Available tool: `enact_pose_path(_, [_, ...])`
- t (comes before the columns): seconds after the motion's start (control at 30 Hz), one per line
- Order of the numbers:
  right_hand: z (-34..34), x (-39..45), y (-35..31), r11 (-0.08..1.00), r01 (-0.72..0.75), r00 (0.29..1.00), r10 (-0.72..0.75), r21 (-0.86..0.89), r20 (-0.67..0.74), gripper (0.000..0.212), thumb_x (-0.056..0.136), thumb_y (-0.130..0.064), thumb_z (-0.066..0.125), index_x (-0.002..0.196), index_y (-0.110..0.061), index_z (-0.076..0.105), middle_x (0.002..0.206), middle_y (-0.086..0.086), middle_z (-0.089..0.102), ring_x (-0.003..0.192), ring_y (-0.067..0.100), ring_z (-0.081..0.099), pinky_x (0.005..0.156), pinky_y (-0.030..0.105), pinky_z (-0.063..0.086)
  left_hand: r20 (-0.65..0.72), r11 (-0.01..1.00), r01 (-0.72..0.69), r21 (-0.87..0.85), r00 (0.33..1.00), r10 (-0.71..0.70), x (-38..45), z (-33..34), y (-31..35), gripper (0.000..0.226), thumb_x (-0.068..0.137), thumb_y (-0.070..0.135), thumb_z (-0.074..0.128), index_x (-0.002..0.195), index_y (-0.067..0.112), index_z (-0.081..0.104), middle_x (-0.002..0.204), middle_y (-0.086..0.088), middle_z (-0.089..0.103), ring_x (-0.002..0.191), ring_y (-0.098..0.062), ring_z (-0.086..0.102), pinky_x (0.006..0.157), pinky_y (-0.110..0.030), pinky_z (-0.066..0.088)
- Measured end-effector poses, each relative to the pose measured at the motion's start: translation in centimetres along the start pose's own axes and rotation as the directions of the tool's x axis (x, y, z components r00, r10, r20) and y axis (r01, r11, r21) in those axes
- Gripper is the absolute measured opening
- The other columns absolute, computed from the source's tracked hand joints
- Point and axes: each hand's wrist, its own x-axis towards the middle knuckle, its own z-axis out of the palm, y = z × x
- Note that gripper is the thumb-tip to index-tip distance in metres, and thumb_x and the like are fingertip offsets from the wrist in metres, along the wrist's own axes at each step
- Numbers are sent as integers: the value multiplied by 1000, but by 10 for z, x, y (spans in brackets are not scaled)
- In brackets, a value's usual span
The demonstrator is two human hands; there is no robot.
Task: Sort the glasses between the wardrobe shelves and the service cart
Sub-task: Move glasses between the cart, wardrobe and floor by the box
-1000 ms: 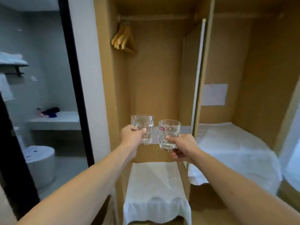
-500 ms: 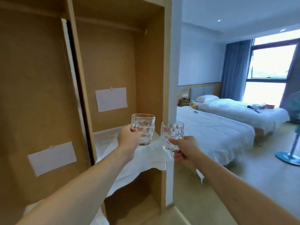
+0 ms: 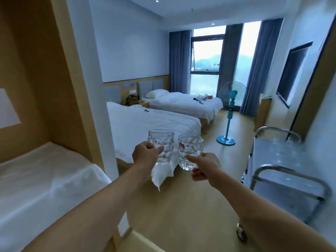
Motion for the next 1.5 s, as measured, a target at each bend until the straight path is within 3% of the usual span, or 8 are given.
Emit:
enact_pose_path(0.2, [-27, 71, 16, 998, -58, 985, 60, 17, -161, 36, 80, -35, 87, 90, -7, 67, 74, 21, 66, 52, 28, 67, 55, 43, 62, 226, 999, -17, 39, 974, 7, 77, 87, -15, 45, 81, 15, 83, 62, 18, 42, 58, 1, 43, 63, -21, 43, 62, -30, 37])
enact_pose_path(0.33, [-29, 120, 17, 996, -74, 957, 85, 51, -277, 34, 83, -34, 84, 93, -8, 66, 79, 23, 67, 55, 30, 69, 54, 41, 61, 363, 996, -58, 72, 931, 28, 136, 134, -17, 45, 80, 17, 84, 61, 18, 43, 56, 2, 42, 63, -21, 42, 66, -31, 37])
enact_pose_path(0.47, [-25, 160, 14, 987, -101, 911, 141, 124, -387, 34, 83, -34, 84, 94, -8, 64, 78, 23, 68, 52, 30, 69, 52, 41, 61, 453, 998, -34, 51, 891, 7, 187, 175, -21, 40, 79, 17, 84, 64, 18, 47, 58, 3, 46, 61, -18, 45, 57, -27, 36])
enact_pose_path(0.7, [-41, 217, 25, 967, -157, 814, 241, 199, -528, 42, 84, -33, 83, 104, -4, 60, 81, 26, 68, 52, 31, 68, 51, 41, 60, 624, 999, -6, 54, 780, -29, 252, 249, -34, 38, 80, 17, 84, 68, 18, 48, 64, 0, 48, 60, -15, 43, 55, -26, 36])
enact_pose_path(0.93, [-84, 298, 50, 960, -160, 757, 268, 228, -596, 52, 87, -34, 80, 123, -3, 59, 85, 27, 70, 57, 32, 70, 52, 37, 59, 701, 996, 70, 46, 709, -83, 300, 347, -53, 37, 78, 14, 85, 69, 17, 49, 69, 0, 51, 64, -16, 46, 61, -27, 41])
enact_pose_path(1.1, [-131, 377, 67, 951, -149, 745, 288, 271, -602, 45, 86, -35, 81, 107, 0, 61, 79, 23, 68, 51, 28, 68, 57, 46, 63, 732, 997, 30, 67, 677, -70, 337, 440, -56, 32, 80, 14, 83, 73, 14, 52, 75, -6, 55, 72, -19, 51, 69, -32, 45])
enact_pose_path(1.3, [-188, 472, 81, 933, -157, 707, 335, 323, -623, 71, 88, -33, 79, 144, -1, 49, 77, 21, 66, 50, 26, 67, 50, 35, 59, 739, 991, 15, 129, 665, -106, 383, 538, -59, 30, 81, 13, 82, 76, 13, 53, 76, -6, 54, 73, -19, 50, 70, -31, 46])
enact_pose_path(1.5, [-225, 541, 91, 913, -182, 664, 387, 364, -640, 75, 88, -32, 80, 148, -2, 44, 77, 22, 66, 51, 27, 66, 53, 40, 61, 767, 983, 57, 174, 618, -172, 426, 621, -66, 23, 82, 12, 81, 87, 1, 62, 83, -9, 61, 76, -19, 57, 71, -31, 49])
